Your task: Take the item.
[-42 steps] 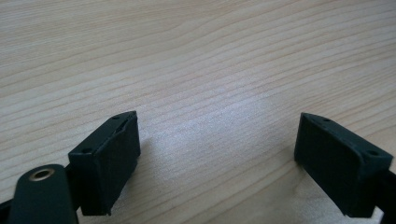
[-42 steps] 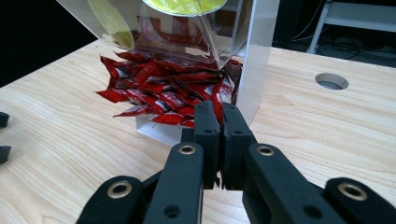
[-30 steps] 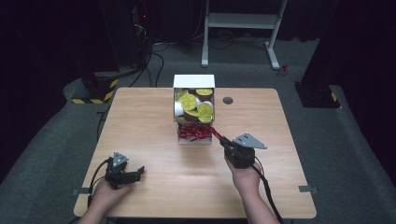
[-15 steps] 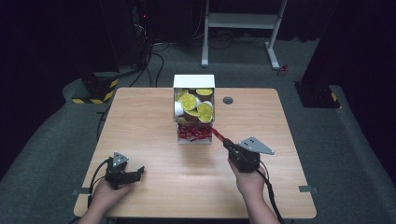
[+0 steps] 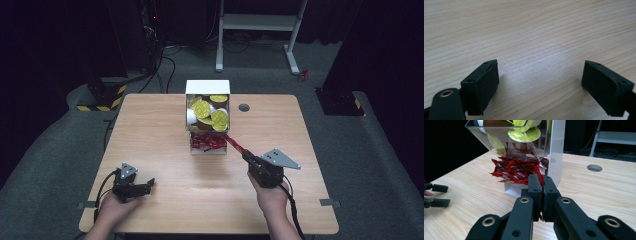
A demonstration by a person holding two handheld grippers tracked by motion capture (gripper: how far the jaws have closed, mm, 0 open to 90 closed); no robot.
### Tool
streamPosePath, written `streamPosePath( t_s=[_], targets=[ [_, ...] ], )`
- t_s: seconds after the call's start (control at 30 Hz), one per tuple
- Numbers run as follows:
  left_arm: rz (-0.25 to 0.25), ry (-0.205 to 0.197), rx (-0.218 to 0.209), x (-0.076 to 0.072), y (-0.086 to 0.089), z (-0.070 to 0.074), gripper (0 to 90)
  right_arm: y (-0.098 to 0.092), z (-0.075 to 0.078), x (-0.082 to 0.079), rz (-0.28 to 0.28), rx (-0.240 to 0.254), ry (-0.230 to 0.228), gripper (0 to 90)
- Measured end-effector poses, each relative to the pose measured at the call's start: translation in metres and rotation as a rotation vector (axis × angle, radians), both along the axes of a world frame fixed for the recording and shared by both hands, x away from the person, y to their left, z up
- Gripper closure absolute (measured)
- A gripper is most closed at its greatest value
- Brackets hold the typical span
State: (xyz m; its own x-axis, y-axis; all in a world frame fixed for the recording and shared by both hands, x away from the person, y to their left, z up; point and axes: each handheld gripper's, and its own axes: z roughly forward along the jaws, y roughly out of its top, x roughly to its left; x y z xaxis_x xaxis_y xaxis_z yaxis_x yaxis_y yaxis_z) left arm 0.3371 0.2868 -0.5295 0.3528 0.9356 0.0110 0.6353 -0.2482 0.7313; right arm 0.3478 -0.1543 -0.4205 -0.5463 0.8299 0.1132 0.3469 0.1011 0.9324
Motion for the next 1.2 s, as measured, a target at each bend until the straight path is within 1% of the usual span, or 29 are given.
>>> streamPosePath(
  t_s=[0.17,0.2,0.27,0.4,0.5,0.67,0.7,0.9,0.93,1.2],
  targets=[
    [0.0,0.001,-0.001,0.0,0.0,0.0,14.7,-0.003,-0.002,-0.002,-0.003,0.0,-0.002,88.2],
    [0.0,0.0,-0.001,0.0,0.0,0.0,14.7,-0.005,-0.004,-0.002,-0.009,-0.006,-0.005,88.2],
    [0.0,0.001,-0.002,0.0,0.0,0.0,14.7,-0.007,-0.007,-0.002,-0.012,0.001,0.002,88.2],
    [0.001,0.0,-0.002,0.0,0.0,0.0,14.7,-0.011,-0.012,-0.003,-0.02,-0.001,0.009,88.2],
    [0.0,0.0,0.0,0.0,0.0,0.0,14.7,-0.014,-0.015,-0.004,-0.036,-0.012,0.009,88.2],
    [0.001,0.0,-0.002,0.0,0.0,0.0,14.7,-0.019,-0.015,-0.003,-0.05,-0.024,0.013,88.2],
    [0.0,0.0,-0.002,0.0,0.0,0.0,14.7,-0.022,-0.014,-0.001,-0.058,-0.045,0.005,88.3],
    [-0.001,-0.001,0.002,0.0,0.0,0.0,14.7,-0.029,-0.015,0.003,-0.088,-0.065,0.006,88.3],
    [0.0,0.001,-0.002,0.0,0.0,0.0,14.7,-0.03,-0.016,0.003,-0.093,-0.069,0.008,88.3],
    [0.001,0.001,-0.005,0.0,0.0,0.0,14.7,-0.037,-0.016,0.009,-0.114,-0.068,0.007,88.3]
  ],
)
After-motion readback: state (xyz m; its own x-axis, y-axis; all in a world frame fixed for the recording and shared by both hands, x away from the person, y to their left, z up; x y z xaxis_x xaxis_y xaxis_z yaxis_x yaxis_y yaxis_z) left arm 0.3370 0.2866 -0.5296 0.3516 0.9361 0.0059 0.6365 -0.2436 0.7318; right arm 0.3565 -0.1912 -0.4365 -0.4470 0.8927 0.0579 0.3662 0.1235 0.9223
